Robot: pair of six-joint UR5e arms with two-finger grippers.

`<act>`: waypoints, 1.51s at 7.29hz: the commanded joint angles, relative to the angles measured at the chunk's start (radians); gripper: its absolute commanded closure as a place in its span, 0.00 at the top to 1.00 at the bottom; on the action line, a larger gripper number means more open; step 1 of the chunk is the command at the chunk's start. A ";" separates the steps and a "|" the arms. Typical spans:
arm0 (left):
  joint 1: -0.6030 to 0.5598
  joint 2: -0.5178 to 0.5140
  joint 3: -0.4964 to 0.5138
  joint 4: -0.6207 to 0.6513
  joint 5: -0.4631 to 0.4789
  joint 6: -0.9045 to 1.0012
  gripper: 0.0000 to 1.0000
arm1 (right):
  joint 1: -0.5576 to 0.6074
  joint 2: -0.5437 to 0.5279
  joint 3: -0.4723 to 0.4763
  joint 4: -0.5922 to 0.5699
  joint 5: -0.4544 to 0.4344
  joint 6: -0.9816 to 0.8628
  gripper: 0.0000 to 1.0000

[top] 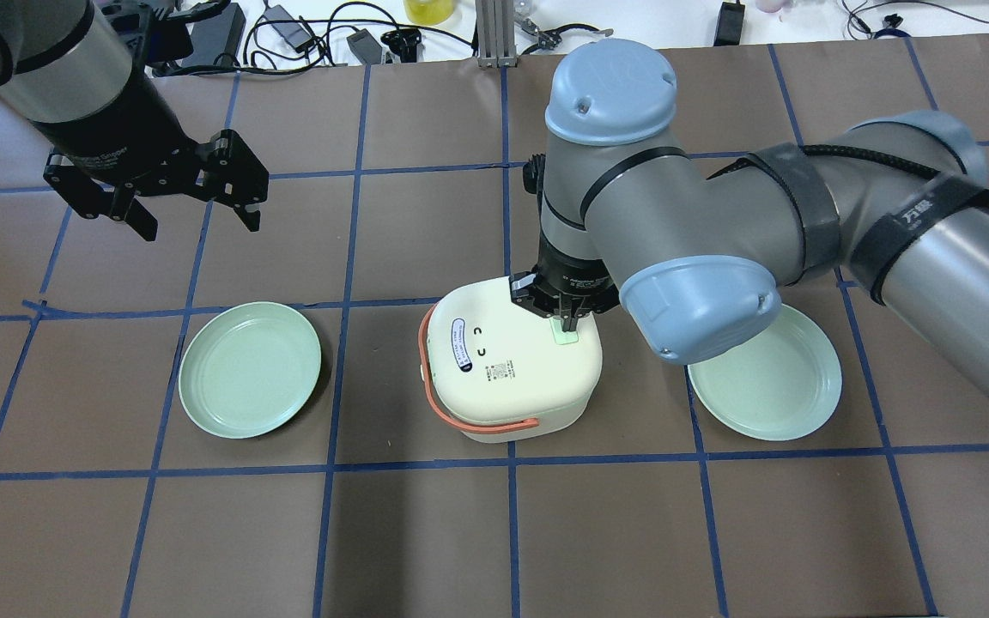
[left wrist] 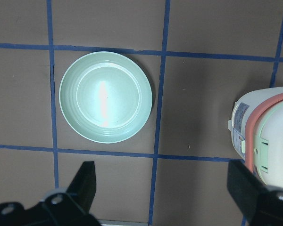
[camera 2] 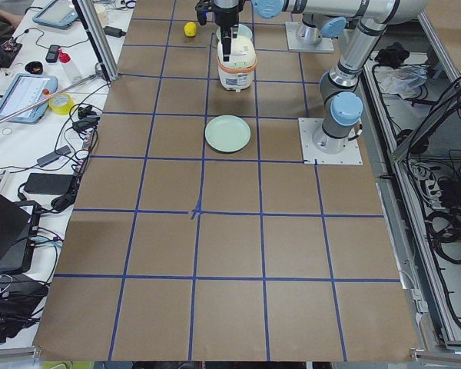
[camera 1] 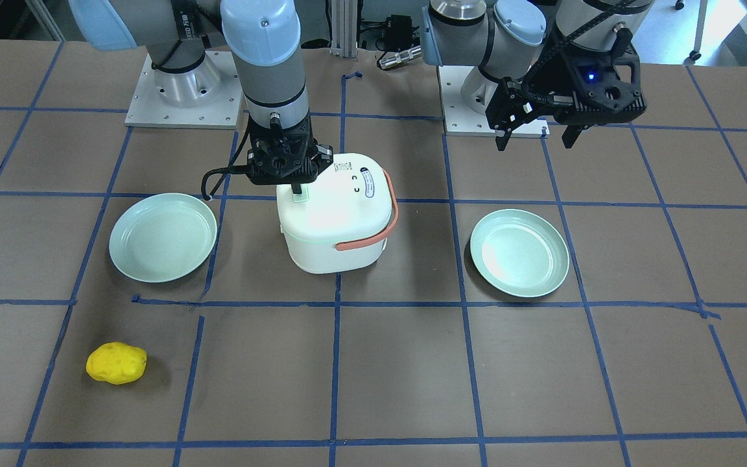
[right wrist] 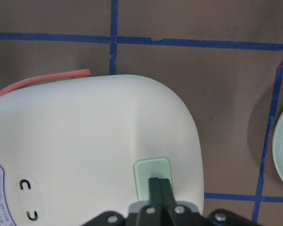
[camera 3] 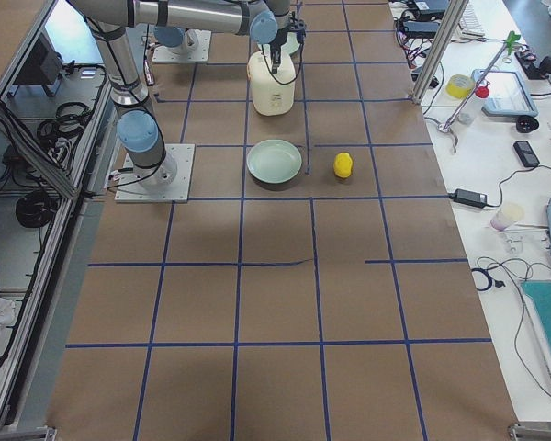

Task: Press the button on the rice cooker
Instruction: 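Press down on the green lid button with the right gripper, then lift the right gripper away as the rice cooker lid pops open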

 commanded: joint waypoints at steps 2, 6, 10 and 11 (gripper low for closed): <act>0.000 0.000 0.000 0.000 0.000 0.000 1.00 | 0.000 0.009 0.003 -0.004 0.000 -0.001 0.09; 0.000 0.000 0.000 0.000 0.000 0.000 1.00 | -0.004 -0.018 -0.044 0.012 -0.028 0.000 0.76; 0.000 0.000 0.000 0.000 0.000 -0.001 1.00 | -0.163 -0.025 -0.280 0.218 -0.069 -0.070 1.00; 0.000 0.000 0.000 0.000 0.000 0.000 1.00 | -0.214 -0.025 -0.329 0.268 -0.069 -0.139 1.00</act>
